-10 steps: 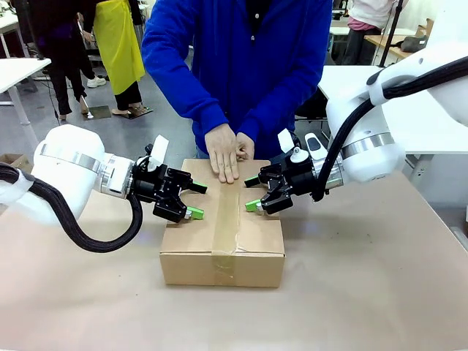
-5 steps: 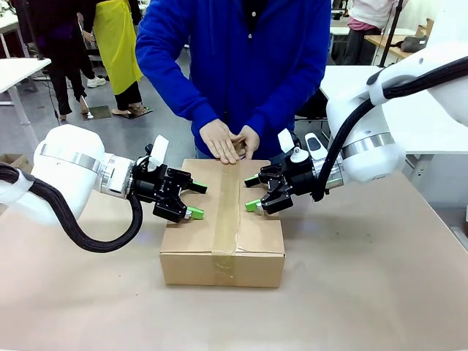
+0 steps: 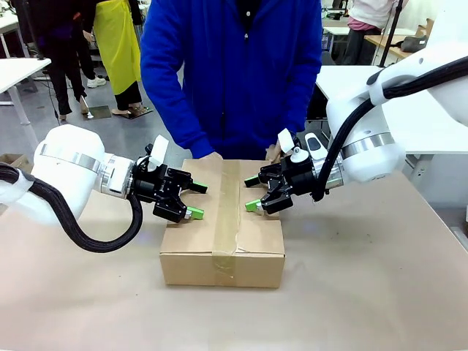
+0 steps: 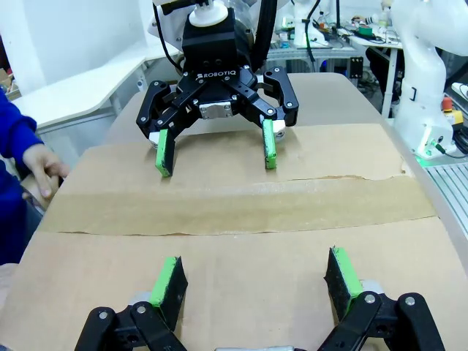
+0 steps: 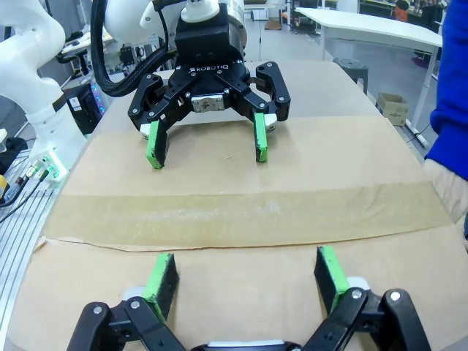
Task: Pack the gift set into the box.
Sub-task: Press and hold the closed box until the human finishes sealing it.
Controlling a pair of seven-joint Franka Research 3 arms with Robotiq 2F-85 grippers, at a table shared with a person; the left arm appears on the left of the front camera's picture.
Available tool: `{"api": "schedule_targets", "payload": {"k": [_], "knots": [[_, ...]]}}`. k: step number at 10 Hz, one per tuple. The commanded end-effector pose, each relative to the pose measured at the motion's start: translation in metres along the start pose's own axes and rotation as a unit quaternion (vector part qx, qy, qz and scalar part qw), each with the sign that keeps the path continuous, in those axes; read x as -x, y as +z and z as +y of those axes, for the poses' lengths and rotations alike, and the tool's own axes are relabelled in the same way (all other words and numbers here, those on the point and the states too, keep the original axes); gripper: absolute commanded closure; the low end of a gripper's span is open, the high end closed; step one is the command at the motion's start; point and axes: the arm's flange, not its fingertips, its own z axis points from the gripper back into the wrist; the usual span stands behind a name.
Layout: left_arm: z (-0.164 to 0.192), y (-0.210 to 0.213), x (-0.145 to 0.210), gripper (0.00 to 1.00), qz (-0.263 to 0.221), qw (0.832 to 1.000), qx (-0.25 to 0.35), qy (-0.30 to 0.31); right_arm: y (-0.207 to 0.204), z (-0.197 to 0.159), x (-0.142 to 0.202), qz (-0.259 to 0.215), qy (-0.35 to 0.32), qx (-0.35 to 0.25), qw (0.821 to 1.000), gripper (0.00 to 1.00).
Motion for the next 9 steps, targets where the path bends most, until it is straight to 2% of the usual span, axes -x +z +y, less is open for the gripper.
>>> {"api": "schedule_targets", "payload": {"k": [1, 4, 5, 6, 7, 8, 9], "knots": [[-0.001, 0.000, 0.002, 0.00, 0.004, 1.000, 0.007, -0.002, -0.001, 0.003, 0.002, -0.001, -0.004, 0.005, 1.000, 0.00], [-0.001, 0.000, 0.002, 0.00, 0.004, 1.000, 0.007, -0.002, 0.000, 0.000, 0.000, 0.000, 0.000, 0.000, 1.000, 0.00], [-0.001, 0.000, 0.002, 0.00, 0.004, 1.000, 0.007, -0.002, -0.001, -0.004, -0.009, 0.016, -0.003, 0.009, 1.000, 0.00], [0.000, 0.000, 0.000, 0.00, 0.000, 1.000, 0.000, 0.000, 0.009, 0.003, -0.015, -0.006, -0.008, -0.009, 1.000, 0.00], [-0.013, 0.047, -0.012, 0.00, -0.048, 0.999, 0.005, -0.003, 0.047, 0.023, -0.028, -0.047, 0.013, -0.002, 0.999, 0.00], [-0.033, 0.105, -0.018, 0.00, -0.109, 0.994, -0.004, -0.008, 0.103, 0.052, -0.035, -0.076, 0.007, 0.032, 0.997, 0.00], [-0.047, 0.148, -0.012, 0.00, -0.144, 0.989, -0.036, -0.015, 0.147, 0.075, -0.030, -0.095, 0.002, 0.077, 0.993, 0.00]]}}
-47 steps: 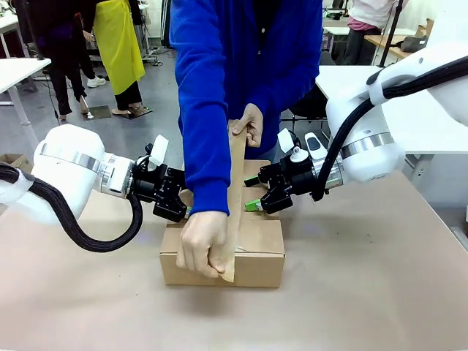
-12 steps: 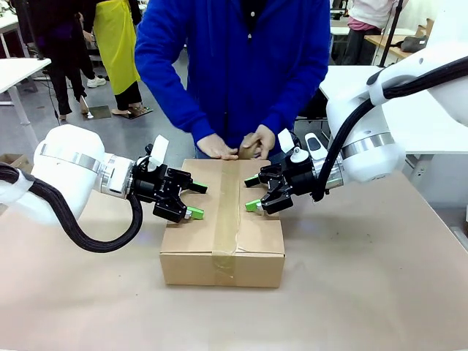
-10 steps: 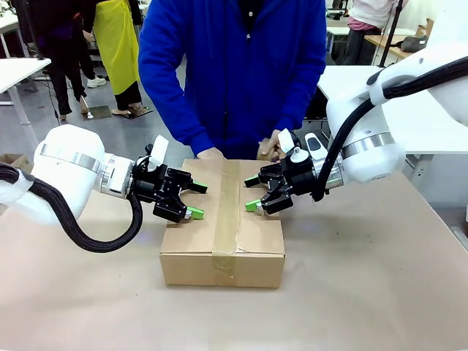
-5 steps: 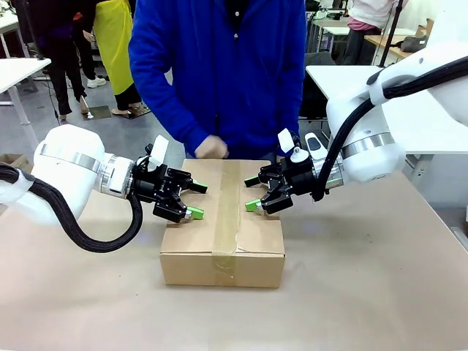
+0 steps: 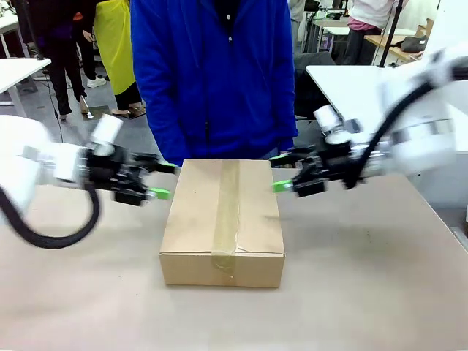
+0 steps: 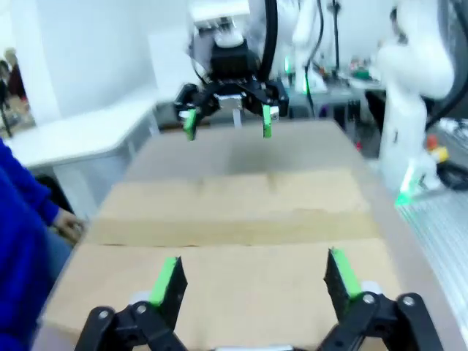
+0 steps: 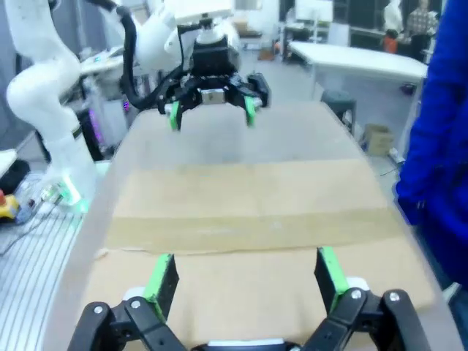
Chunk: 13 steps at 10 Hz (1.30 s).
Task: Pack the gift set into the box.
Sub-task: Press and hold the closed box until the human finishes sealing it.
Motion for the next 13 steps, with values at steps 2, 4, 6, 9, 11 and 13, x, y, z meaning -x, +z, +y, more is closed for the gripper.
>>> {"api": "schedule_targets", "payload": {"k": [2, 4, 6, 9, 11, 13], "knots": [[-0.032, 0.126, 0.015, 0.00, -0.104, 0.988, -0.113, -0.006, 0.132, 0.064, 0.018, -0.090, -0.027, 0.117, 0.989, 0.00], [-0.033, 0.173, 0.055, 0.00, -0.153, 0.955, -0.244, 0.066, 0.181, 0.073, 0.072, -0.124, -0.047, 0.283, 0.950, 0.00], [-0.046, 0.181, 0.032, 0.00, -0.124, 0.973, -0.188, 0.044, 0.146, 0.051, 0.016, -0.086, -0.028, 0.135, 0.987, 0.00], [-0.046, 0.181, 0.032, 0.00, -0.124, 0.973, -0.188, 0.044, 0.146, 0.051, 0.016, -0.086, -0.028, 0.135, 0.987, 0.00], [-0.046, 0.181, 0.032, 0.00, -0.124, 0.973, -0.188, 0.044, 0.146, 0.051, 0.016, -0.086, -0.028, 0.135, 0.987, 0.00], [-0.046, 0.181, 0.032, 0.00, -0.124, 0.973, -0.188, 0.044, 0.146, 0.051, 0.016, -0.086, -0.028, 0.135, 0.987, 0.00]]}}
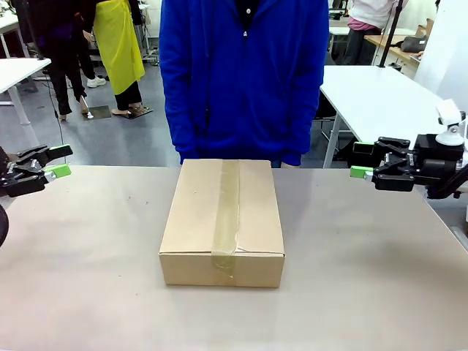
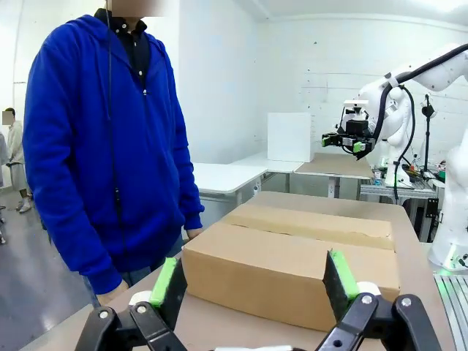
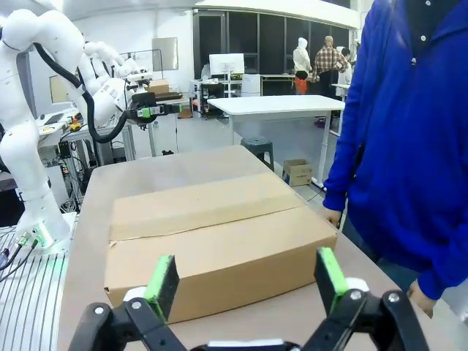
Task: Pack the gift set into the box.
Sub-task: Press and hold the closed box until the human finishes sealing it.
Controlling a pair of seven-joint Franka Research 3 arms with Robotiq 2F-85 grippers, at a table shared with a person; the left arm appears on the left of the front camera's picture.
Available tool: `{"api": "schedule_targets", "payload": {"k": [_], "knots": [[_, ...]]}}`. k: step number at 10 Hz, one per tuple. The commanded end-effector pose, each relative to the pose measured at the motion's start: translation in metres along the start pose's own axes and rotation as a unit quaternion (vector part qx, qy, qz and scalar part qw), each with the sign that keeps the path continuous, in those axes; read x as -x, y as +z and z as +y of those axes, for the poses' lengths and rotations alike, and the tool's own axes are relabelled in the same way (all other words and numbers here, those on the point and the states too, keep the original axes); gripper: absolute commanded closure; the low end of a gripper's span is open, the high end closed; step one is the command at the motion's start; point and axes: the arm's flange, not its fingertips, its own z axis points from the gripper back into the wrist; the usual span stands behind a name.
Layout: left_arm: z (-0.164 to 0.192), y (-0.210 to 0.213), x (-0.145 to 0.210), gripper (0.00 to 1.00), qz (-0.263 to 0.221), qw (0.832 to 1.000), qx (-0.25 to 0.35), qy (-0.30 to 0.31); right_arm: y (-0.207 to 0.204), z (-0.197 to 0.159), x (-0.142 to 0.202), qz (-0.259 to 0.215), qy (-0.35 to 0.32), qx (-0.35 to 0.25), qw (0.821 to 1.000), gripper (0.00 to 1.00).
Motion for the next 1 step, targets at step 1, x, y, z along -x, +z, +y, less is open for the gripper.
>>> {"api": "schedule_targets", "payload": {"k": [1], "knots": [[-0.0046, 0.0014, 0.0003, 0.00, 0.001, 1.000, 0.001, 0.002, 0.0041, 0.0031, -0.0030, 0.000, -0.007, -0.003, 1.000, 0.00]]}}
